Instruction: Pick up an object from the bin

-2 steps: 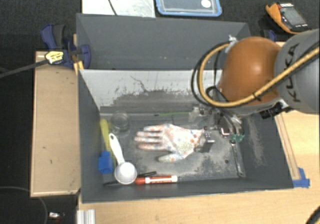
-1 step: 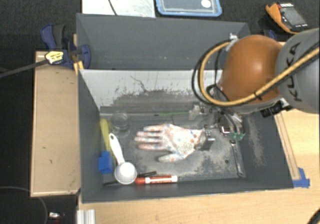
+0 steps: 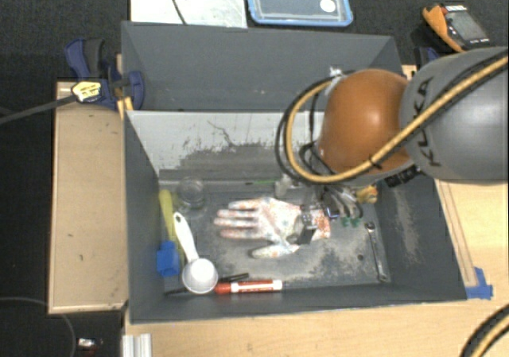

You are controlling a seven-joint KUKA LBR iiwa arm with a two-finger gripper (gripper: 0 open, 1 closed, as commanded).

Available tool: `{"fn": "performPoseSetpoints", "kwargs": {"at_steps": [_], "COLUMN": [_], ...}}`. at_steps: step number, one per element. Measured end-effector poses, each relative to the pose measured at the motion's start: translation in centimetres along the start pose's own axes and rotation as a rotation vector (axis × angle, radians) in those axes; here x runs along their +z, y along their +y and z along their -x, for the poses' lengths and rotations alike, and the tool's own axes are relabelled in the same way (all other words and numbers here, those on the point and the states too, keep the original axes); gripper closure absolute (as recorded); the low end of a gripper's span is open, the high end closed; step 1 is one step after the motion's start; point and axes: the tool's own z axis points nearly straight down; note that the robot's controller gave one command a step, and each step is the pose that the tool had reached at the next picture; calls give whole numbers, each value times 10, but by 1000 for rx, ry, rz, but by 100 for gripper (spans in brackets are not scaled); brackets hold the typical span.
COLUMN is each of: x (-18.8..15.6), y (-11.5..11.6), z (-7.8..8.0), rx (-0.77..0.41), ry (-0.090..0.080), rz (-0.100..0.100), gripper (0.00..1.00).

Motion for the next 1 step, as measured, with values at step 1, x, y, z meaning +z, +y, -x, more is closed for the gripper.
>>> {"fn": "performPoseSetpoints", "kwargs": {"at_steps": [1], "x": [83], "y": [23], "z": [-5], "rx": [-103], "ry": [10], "rz": [2], "gripper": [0]}}
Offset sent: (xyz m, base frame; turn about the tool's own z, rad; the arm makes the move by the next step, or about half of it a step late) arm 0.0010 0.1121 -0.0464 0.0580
